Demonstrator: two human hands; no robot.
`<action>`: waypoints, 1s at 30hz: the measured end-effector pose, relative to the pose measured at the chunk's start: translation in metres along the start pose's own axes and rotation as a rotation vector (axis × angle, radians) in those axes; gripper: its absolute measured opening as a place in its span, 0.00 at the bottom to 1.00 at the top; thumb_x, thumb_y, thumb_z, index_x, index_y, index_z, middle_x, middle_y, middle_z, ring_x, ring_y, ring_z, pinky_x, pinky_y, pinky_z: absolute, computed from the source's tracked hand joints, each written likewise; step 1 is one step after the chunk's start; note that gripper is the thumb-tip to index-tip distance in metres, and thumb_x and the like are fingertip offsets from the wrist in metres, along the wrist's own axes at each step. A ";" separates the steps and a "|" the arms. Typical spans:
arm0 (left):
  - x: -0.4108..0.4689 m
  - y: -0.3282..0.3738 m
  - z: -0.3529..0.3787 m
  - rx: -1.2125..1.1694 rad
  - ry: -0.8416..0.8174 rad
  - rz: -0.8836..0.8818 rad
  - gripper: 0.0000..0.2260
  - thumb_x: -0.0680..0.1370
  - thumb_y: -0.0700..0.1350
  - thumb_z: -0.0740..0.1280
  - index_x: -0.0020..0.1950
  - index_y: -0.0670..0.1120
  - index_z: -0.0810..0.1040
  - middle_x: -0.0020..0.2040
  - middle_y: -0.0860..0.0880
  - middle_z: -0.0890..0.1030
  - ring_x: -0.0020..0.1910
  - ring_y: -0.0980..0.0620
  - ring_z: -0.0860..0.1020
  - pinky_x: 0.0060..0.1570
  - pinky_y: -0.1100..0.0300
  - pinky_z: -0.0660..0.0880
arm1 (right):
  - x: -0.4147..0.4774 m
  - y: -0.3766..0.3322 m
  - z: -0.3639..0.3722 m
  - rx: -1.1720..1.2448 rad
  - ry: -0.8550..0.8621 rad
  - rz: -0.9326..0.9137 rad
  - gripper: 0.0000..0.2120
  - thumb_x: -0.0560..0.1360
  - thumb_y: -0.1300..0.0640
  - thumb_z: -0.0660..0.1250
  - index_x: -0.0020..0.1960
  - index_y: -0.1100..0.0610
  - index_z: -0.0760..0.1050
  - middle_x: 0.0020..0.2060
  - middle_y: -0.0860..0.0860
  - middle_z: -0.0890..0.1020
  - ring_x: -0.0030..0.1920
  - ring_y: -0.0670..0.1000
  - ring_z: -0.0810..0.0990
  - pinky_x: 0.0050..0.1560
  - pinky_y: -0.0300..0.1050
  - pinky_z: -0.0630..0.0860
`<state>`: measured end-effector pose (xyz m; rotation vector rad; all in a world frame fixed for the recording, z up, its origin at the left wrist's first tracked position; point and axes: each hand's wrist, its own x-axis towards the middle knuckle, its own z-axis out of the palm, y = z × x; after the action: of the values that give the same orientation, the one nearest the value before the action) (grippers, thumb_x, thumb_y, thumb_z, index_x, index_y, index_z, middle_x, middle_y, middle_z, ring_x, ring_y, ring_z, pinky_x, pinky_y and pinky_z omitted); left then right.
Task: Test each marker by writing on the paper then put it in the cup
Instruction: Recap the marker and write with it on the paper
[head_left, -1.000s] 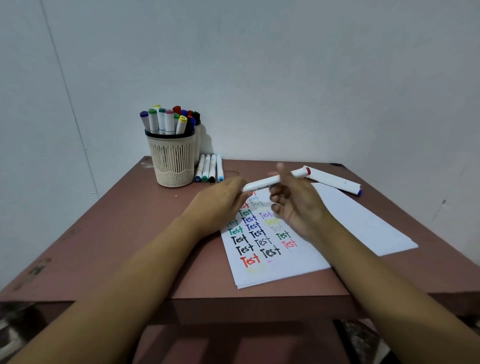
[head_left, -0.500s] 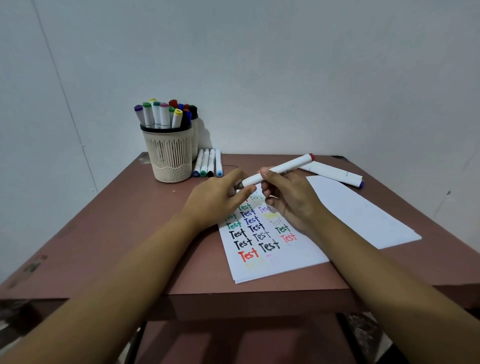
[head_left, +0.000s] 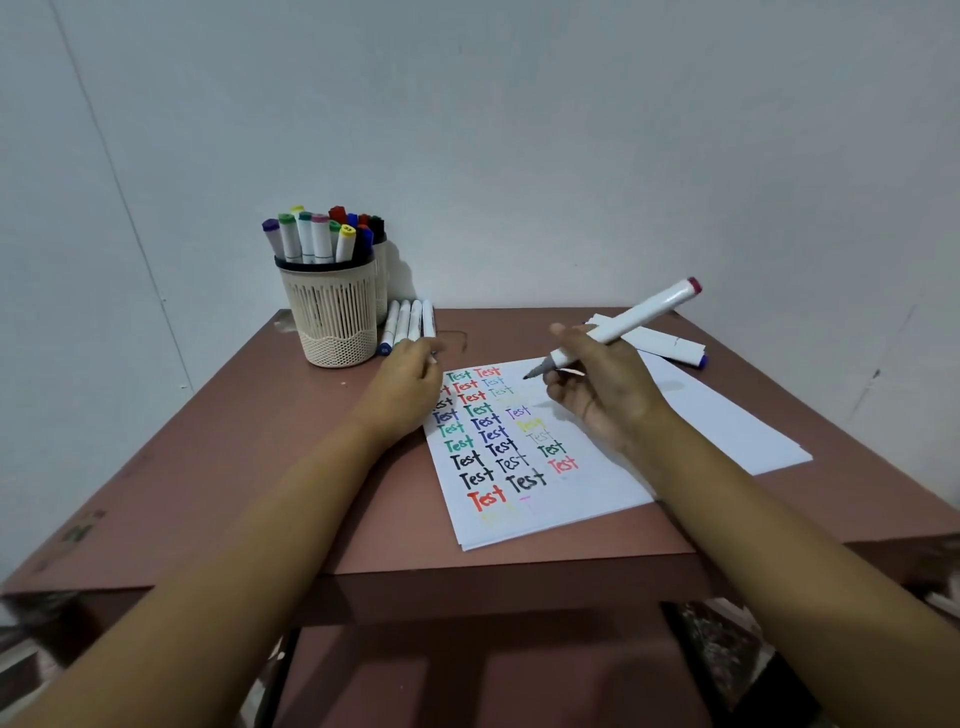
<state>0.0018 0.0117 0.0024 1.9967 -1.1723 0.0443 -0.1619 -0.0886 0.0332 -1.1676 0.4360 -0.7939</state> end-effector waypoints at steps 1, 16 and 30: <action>0.000 -0.001 0.000 0.028 -0.021 -0.003 0.17 0.80 0.37 0.54 0.67 0.41 0.70 0.66 0.42 0.71 0.65 0.48 0.68 0.59 0.64 0.61 | -0.004 -0.003 0.000 -0.100 -0.015 -0.033 0.11 0.77 0.60 0.66 0.37 0.58 0.69 0.26 0.53 0.75 0.25 0.48 0.72 0.28 0.37 0.71; -0.005 0.003 -0.006 0.044 -0.077 -0.064 0.18 0.77 0.38 0.61 0.68 0.44 0.69 0.67 0.45 0.73 0.65 0.49 0.70 0.53 0.68 0.61 | -0.057 0.011 -0.025 -0.538 0.107 -0.113 0.15 0.69 0.70 0.64 0.29 0.58 0.63 0.21 0.54 0.65 0.22 0.50 0.62 0.23 0.36 0.58; -0.003 0.002 -0.005 0.078 -0.071 -0.058 0.17 0.77 0.39 0.62 0.66 0.44 0.72 0.65 0.46 0.74 0.64 0.50 0.71 0.51 0.70 0.61 | -0.057 0.015 -0.026 -0.663 0.131 -0.188 0.18 0.68 0.68 0.66 0.31 0.56 0.58 0.28 0.56 0.62 0.29 0.52 0.62 0.30 0.42 0.59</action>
<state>0.0010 0.0168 0.0059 2.1154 -1.1732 -0.0106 -0.2124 -0.0600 0.0053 -1.7965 0.7402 -0.9226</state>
